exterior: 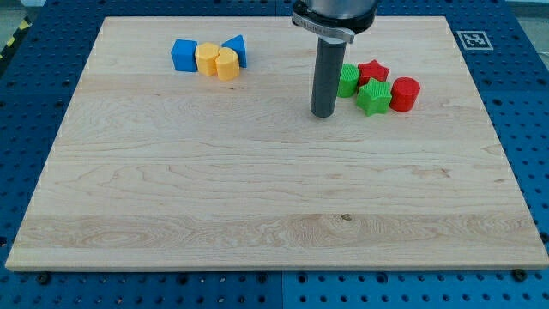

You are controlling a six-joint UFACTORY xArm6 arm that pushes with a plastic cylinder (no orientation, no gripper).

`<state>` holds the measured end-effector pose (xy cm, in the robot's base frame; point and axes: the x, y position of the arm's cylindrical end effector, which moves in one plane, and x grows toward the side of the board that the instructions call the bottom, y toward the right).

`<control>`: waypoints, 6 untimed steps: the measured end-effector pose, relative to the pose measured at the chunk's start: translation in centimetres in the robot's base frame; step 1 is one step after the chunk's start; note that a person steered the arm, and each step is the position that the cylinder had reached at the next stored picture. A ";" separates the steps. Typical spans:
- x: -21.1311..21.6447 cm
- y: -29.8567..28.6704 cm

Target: Push the green star toward s the bottom right

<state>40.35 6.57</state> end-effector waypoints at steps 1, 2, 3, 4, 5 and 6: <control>-4.2 1.2; -7.7 1.9; -5.5 5.5; 0.1 7.8; 3.1 11.6; 7.3 13.3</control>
